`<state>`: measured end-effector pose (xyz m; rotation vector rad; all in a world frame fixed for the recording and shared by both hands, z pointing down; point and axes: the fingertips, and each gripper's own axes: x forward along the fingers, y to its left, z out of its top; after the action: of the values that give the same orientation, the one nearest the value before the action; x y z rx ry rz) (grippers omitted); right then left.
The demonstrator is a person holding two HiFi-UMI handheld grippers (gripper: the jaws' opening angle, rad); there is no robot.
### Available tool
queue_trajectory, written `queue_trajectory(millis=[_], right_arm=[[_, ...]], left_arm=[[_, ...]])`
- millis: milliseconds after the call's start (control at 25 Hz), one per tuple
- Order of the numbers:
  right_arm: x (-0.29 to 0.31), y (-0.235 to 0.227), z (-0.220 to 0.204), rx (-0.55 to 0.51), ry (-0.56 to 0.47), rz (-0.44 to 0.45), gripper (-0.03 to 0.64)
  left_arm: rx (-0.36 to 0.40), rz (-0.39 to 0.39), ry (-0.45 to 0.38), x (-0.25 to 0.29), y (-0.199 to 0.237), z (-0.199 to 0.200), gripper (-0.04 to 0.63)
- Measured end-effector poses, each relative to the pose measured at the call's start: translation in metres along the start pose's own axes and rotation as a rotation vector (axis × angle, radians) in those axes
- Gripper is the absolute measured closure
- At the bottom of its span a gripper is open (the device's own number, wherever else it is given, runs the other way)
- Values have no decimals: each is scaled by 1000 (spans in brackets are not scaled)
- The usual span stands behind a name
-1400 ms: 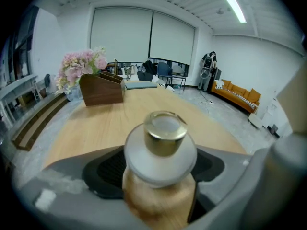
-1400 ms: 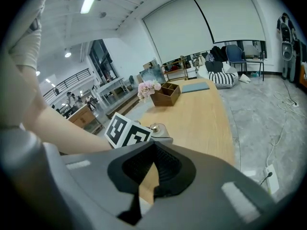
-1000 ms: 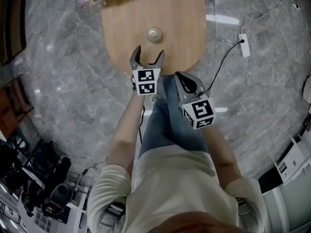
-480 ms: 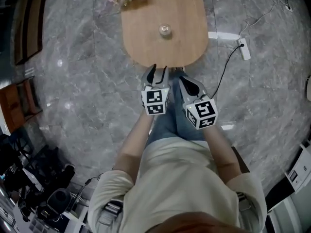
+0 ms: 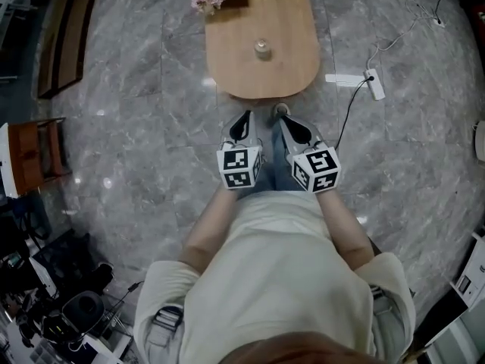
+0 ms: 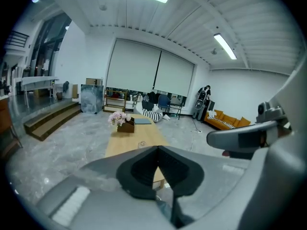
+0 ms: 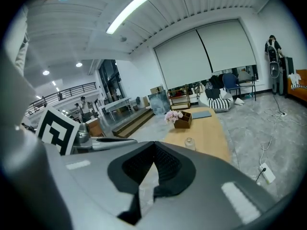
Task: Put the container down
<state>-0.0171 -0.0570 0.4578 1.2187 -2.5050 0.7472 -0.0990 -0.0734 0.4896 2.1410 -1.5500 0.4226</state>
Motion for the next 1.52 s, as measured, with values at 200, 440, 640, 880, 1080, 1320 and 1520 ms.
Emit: queue_trajectory(millis=[200, 440, 640, 880, 1080, 1320, 1520], right_arm=[[-29, 22, 11, 8, -27, 12, 615], [-53, 45, 31, -25, -62, 43, 615], [-67, 66, 43, -65, -86, 78, 616], [-72, 82, 51, -110, -95, 96, 617], [-71, 83, 55, -120, -107, 85, 617], [-70, 79, 55, -114, -100, 84, 617], [-69, 79, 54, -116, -98, 90, 618]], left_arm=[[43, -11, -2, -44, -10, 10, 593], [26, -53, -6, -82, -21, 17, 594], [19, -79, -30, -108, -26, 29, 594], [-31, -73, -77, -124, -17, 43, 594], [-54, -69, -107, -128, -12, 45, 594], [-47, -74, -97, -124, -16, 46, 594], [-40, -79, -91, -122, -17, 45, 594]])
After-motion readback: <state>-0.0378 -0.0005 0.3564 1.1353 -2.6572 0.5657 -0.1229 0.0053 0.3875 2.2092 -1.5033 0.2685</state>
